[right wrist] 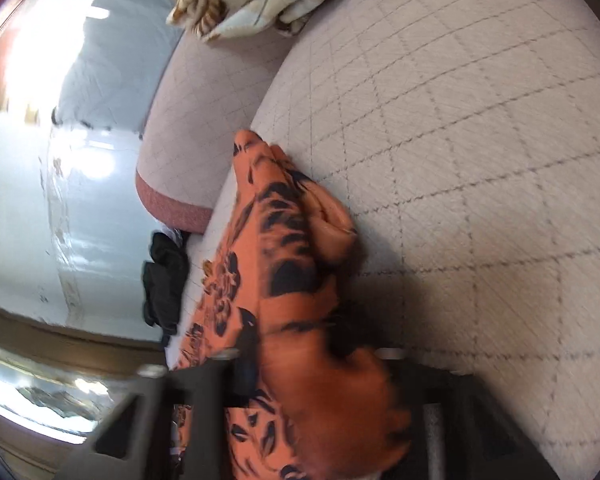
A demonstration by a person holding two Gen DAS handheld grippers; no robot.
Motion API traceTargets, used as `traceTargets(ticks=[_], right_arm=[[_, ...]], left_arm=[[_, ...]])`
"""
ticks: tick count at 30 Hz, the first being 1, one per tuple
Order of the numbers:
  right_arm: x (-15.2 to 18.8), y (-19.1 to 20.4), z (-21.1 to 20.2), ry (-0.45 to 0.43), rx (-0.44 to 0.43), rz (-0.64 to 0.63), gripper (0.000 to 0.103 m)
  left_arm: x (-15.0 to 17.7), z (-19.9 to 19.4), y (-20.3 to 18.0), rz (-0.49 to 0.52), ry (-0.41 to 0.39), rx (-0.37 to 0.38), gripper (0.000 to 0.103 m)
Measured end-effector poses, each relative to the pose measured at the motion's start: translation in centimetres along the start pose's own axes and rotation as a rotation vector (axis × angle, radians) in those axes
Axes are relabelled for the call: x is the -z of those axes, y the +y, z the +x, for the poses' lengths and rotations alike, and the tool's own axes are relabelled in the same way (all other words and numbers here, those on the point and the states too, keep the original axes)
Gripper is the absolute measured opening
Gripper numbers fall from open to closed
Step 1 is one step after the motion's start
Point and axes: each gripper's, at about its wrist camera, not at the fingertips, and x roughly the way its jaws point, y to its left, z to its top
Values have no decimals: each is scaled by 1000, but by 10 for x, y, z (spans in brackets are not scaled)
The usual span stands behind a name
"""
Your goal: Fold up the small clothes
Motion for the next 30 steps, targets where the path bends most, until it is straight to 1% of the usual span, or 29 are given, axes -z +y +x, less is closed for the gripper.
traceTargets(ticks=[2, 5, 9, 13, 16, 17, 18, 19, 20, 21, 22, 23, 24, 25, 26, 27, 28, 30], right_arm=[[2, 3, -2, -12, 3, 1, 25], [6, 23, -10, -51, 0, -59, 23], [25, 39, -38, -104, -20, -130, 22], [48, 33, -71, -114, -6, -145, 22], [62, 19, -90, -89, 19, -143, 22], [63, 13, -91, -63, 39, -131, 25], [64, 5, -89, -15, 72, -111, 26], [65, -5, -90, 20, 112, -79, 27], [65, -16, -92, 46, 150, -26, 32], [65, -24, -97, 52, 157, 17, 37], [65, -29, -108, 40, 160, 44, 48], [66, -30, -123, -1, 178, 47, 60], [66, -28, -139, -49, 189, 30, 63], [68, -21, -154, -101, 199, -5, 63], [69, -11, -166, -143, 205, -61, 63], [71, 3, -174, -165, 206, -127, 63], [72, 17, -176, -164, 200, -180, 63], [82, 51, -163, -112, 165, -290, 61]], left_arm=[[1, -5, -3, 32, -10, -11, 17], [6, -18, -13, 88, -42, -21, 15], [18, -46, -17, 120, -56, -1, 14], [41, -77, -1, 118, -34, -26, 14], [58, -81, 14, 135, 10, -79, 16], [61, -79, 21, 119, 28, -94, 20], [61, -78, 28, 91, 42, -99, 24], [57, -78, 34, 55, 46, -70, 25], [54, -79, 38, 34, 51, -50, 26], [50, -80, 39, 19, 53, -40, 27], [48, -82, 40, 18, 45, -35, 30], [46, -86, 41, 21, 28, -33, 31], [44, -88, 41, 22, 15, -26, 31], [43, -89, 41, 18, 7, -11, 31], [44, -91, 41, 15, -4, -2, 31], [43, -90, 40, 13, -20, -1, 31], [43, -92, 40, 13, -37, 1, 31], [43, -99, 36, 28, -55, 4, 31]])
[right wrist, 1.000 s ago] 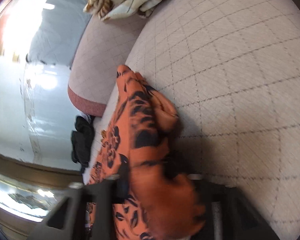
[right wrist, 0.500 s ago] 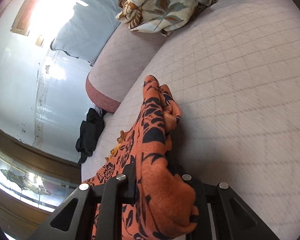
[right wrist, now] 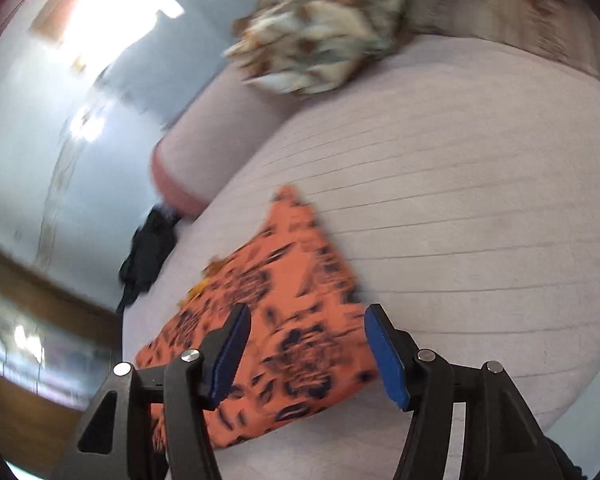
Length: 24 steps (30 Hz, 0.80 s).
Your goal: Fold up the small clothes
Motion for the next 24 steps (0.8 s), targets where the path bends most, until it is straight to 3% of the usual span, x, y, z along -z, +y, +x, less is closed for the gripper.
traceTargets(ticks=[4, 6, 8, 9, 11, 13, 17, 19, 24], right_arm=[[28, 69, 51, 105, -19, -210, 39], [49, 77, 102, 251, 16, -230, 39], [68, 75, 150, 404, 107, -271, 40], [67, 86, 147, 370, 124, -317, 42], [63, 104, 144, 422, 158, -361, 46], [57, 115, 142, 464, 146, -377, 46], [40, 152, 132, 439, 93, -431, 48], [37, 179, 136, 462, 37, -443, 53], [33, 244, 147, 541, -74, -497, 60]], left_arm=[[0, -2, -12, 66, -40, -19, 27], [-1, -1, -16, 96, -49, -32, 26], [-3, 1, -18, 121, -46, -44, 25], [-5, 1, -17, 118, -44, -36, 25], [-10, 6, -18, 105, -24, -38, 28], [-16, 13, -14, 62, 5, -38, 30], [-18, 11, -5, -12, 9, -10, 30], [-14, 9, -22, 86, -24, -65, 28], [27, 2, -95, 554, -186, -176, 21]])
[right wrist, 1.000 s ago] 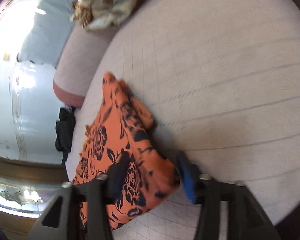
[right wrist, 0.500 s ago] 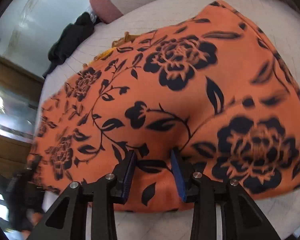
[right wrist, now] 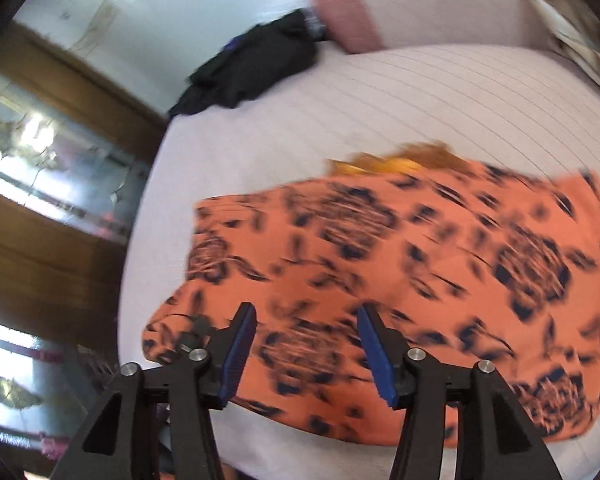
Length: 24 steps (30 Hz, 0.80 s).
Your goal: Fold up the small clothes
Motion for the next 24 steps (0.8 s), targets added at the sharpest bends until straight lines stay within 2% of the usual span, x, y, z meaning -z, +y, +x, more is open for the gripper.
traceTargets(ticks=[2, 4, 9, 11, 16, 18, 19, 22, 24], right_arm=[[-17, 19, 1, 40, -43, -41, 62], [-32, 33, 4, 68, -59, -71, 67], [-66, 57, 3, 105, -67, -136, 71], [-71, 62, 6, 105, -35, -166, 76], [-75, 56, 30, 134, 123, -210, 76], [-73, 42, 29, 108, 129, -211, 62], [-71, 36, 27, 90, 144, -233, 33], [-65, 6, 18, 54, 144, -226, 24], [-60, -19, 7, 11, 114, -203, 23]], left_arm=[[7, -9, -31, 166, -62, 1, 20], [16, -16, -55, 285, -103, 19, 20], [38, -20, -96, 466, -136, 73, 19], [45, -19, -109, 520, -147, 85, 19], [64, -11, -130, 615, -130, 112, 19], [69, -11, -132, 634, -125, 122, 19], [71, -10, -133, 641, -118, 136, 19], [79, -11, -139, 651, -83, 195, 19], [83, -11, -148, 645, -47, 240, 19]])
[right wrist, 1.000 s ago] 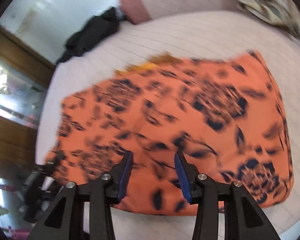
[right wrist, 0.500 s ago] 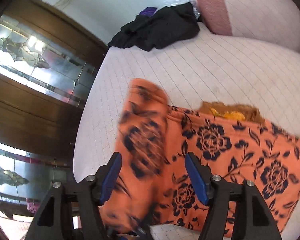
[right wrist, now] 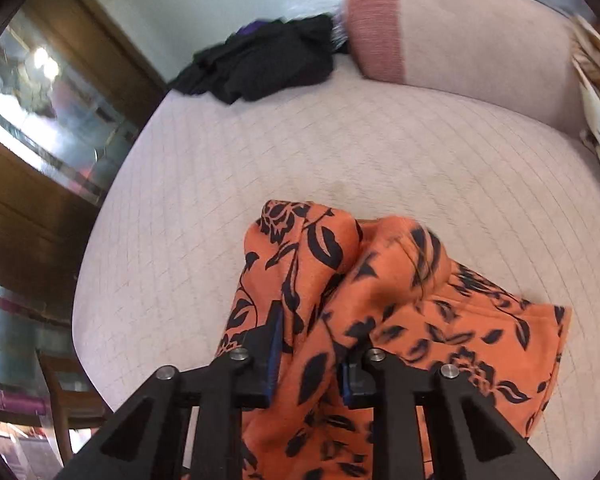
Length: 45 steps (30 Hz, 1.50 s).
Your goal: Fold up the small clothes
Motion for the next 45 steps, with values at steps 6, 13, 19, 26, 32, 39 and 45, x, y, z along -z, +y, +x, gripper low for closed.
traceTargets(ticks=[6, 13, 19, 26, 32, 39, 45], right_arm=[[22, -71, -18, -87, -42, 75, 21], [32, -169, -28, -133, -13, 191, 15], [61, -241, 4, -111, -38, 355, 8], [92, -243, -34, -212, -89, 469, 14], [101, -173, -79, -244, -110, 307, 15], [124, -100, -39, -128, -73, 191, 15], [187, -121, 0, 30, 5, 288, 8]], left_arm=[[-23, 28, -46, -29, 56, 142, 19], [-30, 71, -106, 78, 144, 195, 21], [-25, 48, -109, 154, 200, 252, 42], [-45, -15, -43, 30, 86, 226, 68], [-33, -5, 46, -169, 114, 10, 68], [1, 36, 43, -154, 271, -33, 66], [33, 45, 12, -19, 405, -21, 67]])
